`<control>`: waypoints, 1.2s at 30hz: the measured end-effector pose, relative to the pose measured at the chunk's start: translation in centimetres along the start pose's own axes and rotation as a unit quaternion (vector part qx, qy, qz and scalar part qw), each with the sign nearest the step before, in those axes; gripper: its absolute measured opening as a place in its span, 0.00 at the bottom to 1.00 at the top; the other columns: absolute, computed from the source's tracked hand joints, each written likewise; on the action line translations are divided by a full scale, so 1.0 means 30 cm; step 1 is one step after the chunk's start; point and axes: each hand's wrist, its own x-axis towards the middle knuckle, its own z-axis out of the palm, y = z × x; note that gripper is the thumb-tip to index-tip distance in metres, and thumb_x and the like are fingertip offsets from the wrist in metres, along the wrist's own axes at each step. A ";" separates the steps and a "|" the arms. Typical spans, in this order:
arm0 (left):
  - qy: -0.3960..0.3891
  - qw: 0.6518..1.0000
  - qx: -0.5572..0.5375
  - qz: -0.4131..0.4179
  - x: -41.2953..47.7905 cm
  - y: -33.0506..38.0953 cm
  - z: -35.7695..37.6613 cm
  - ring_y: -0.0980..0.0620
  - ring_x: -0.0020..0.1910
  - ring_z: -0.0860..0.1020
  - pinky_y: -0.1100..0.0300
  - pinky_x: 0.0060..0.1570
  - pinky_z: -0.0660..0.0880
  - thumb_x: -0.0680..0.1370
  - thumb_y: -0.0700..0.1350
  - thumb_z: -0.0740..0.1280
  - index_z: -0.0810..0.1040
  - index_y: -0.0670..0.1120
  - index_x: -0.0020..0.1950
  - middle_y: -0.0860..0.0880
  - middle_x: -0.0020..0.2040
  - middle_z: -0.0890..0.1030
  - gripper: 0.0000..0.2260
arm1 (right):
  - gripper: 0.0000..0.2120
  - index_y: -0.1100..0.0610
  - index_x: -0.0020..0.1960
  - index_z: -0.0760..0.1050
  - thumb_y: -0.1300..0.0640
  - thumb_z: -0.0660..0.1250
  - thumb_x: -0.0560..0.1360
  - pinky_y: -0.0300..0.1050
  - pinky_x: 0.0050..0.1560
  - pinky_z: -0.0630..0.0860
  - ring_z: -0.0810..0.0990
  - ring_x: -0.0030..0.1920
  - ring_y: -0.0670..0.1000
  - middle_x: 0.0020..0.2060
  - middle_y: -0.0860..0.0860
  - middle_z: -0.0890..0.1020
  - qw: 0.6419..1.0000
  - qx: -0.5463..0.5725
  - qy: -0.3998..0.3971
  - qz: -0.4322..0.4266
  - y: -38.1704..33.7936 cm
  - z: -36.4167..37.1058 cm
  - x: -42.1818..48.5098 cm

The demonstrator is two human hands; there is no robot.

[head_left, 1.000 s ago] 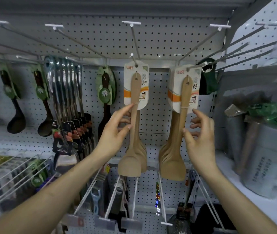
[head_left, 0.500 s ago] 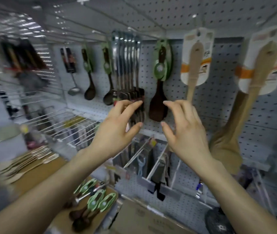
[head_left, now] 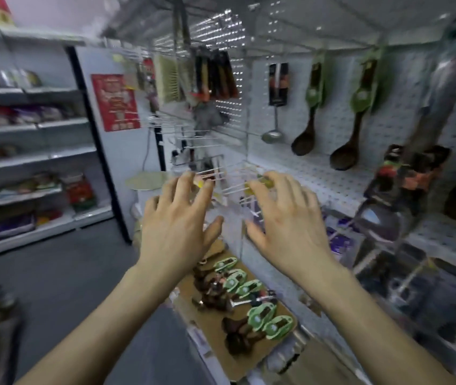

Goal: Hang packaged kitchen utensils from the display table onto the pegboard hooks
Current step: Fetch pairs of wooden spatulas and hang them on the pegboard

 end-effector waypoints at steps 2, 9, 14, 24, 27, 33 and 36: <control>-0.007 0.999 0.024 -0.021 -0.005 -0.165 0.049 0.36 0.72 0.71 0.40 0.56 0.75 0.80 0.62 0.62 0.72 0.49 0.77 0.40 0.77 0.71 0.29 | 0.34 0.53 0.79 0.70 0.46 0.72 0.75 0.64 0.71 0.69 0.69 0.76 0.63 0.75 0.59 0.72 1.000 0.010 -0.012 -0.014 -0.135 0.093 0.074; -0.044 0.990 0.073 -0.110 -0.036 -0.660 0.190 0.37 0.74 0.70 0.41 0.59 0.72 0.80 0.60 0.65 0.73 0.49 0.77 0.41 0.77 0.71 0.28 | 0.35 0.53 0.78 0.68 0.45 0.71 0.74 0.67 0.76 0.64 0.67 0.79 0.63 0.75 0.59 0.71 0.999 0.042 -0.017 -0.027 -0.603 0.396 0.332; -0.055 0.980 0.066 -0.179 -0.015 -0.920 0.314 0.37 0.75 0.69 0.41 0.60 0.73 0.78 0.59 0.72 0.71 0.49 0.78 0.41 0.78 0.70 0.31 | 0.35 0.53 0.78 0.68 0.47 0.74 0.74 0.68 0.75 0.64 0.66 0.79 0.63 0.74 0.59 0.71 0.996 0.069 -0.034 -0.047 -0.830 0.591 0.519; -0.113 0.961 0.098 -0.231 0.088 -1.338 0.690 0.38 0.74 0.71 0.42 0.57 0.74 0.77 0.56 0.73 0.69 0.50 0.81 0.42 0.78 0.71 0.33 | 0.34 0.53 0.76 0.71 0.52 0.76 0.71 0.63 0.67 0.72 0.71 0.73 0.61 0.71 0.57 0.73 0.983 0.120 -0.105 -0.091 -1.107 1.091 0.860; -0.131 0.954 0.111 -0.245 0.142 -1.457 0.791 0.38 0.73 0.72 0.42 0.56 0.75 0.75 0.56 0.76 0.71 0.49 0.79 0.41 0.77 0.72 0.34 | 0.33 0.52 0.77 0.70 0.51 0.75 0.74 0.64 0.67 0.72 0.72 0.73 0.61 0.73 0.57 0.73 0.978 0.133 -0.129 -0.099 -1.168 1.246 0.967; -0.153 0.938 0.146 -0.275 0.232 -1.710 0.961 0.37 0.72 0.72 0.41 0.57 0.75 0.76 0.56 0.75 0.71 0.48 0.79 0.40 0.76 0.73 0.34 | 0.37 0.52 0.78 0.69 0.50 0.77 0.72 0.62 0.64 0.73 0.70 0.75 0.61 0.73 0.57 0.72 0.961 0.166 -0.174 -0.134 -1.320 1.517 1.189; -0.165 0.933 0.150 -0.281 0.278 -1.814 1.048 0.38 0.72 0.72 0.42 0.56 0.75 0.76 0.56 0.75 0.71 0.48 0.79 0.41 0.76 0.73 0.33 | 0.37 0.53 0.78 0.70 0.51 0.78 0.72 0.64 0.63 0.75 0.71 0.74 0.61 0.73 0.58 0.73 0.957 0.174 -0.183 -0.140 -1.384 1.627 1.271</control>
